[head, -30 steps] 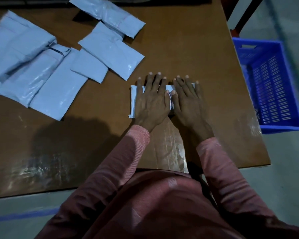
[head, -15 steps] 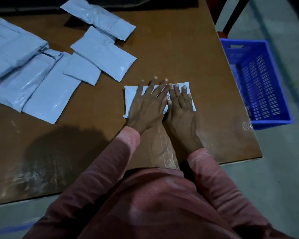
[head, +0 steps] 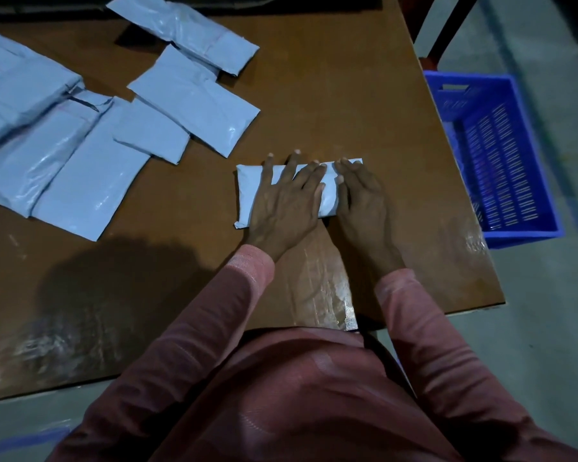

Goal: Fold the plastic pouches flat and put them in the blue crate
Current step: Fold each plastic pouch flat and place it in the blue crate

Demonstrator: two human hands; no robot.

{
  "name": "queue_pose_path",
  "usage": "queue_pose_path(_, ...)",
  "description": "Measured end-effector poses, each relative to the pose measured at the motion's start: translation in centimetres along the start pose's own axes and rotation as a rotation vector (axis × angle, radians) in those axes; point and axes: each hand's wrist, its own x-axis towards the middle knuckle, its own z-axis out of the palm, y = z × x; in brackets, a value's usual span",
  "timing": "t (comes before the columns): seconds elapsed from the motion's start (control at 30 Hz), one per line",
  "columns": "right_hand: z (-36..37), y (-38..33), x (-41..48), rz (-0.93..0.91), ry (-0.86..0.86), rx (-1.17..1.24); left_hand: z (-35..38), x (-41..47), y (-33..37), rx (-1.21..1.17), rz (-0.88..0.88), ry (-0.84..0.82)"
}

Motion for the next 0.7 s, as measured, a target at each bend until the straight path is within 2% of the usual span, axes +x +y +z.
queue_pose_path(0.13,-0.5,0.0,0.5,-0.015,-0.036,-0.050,-0.2,0.1,0.1,-0.006,-0.004,0.009)
queue_pose_path(0.23,-1.6,0.2,0.7,-0.051,-0.133,-0.108,-0.3,-0.1,0.1,-0.006,-0.012,0.017)
queue_pose_path(0.4,-2.6,-0.7,-3.3,-0.074,0.068,-0.086,-0.4,-0.2,0.2,0.002,-0.013,0.029)
queue_pose_path(0.5,-2.3,-1.0,-6.1,-0.082,0.018,-0.036,-0.2,-0.2,0.2,0.010,-0.006,0.026)
queue_pose_path(0.7,-2.0,-0.1,-5.6,-0.035,0.007,-0.009,-0.2,0.0,0.1,0.038,0.008,-0.034)
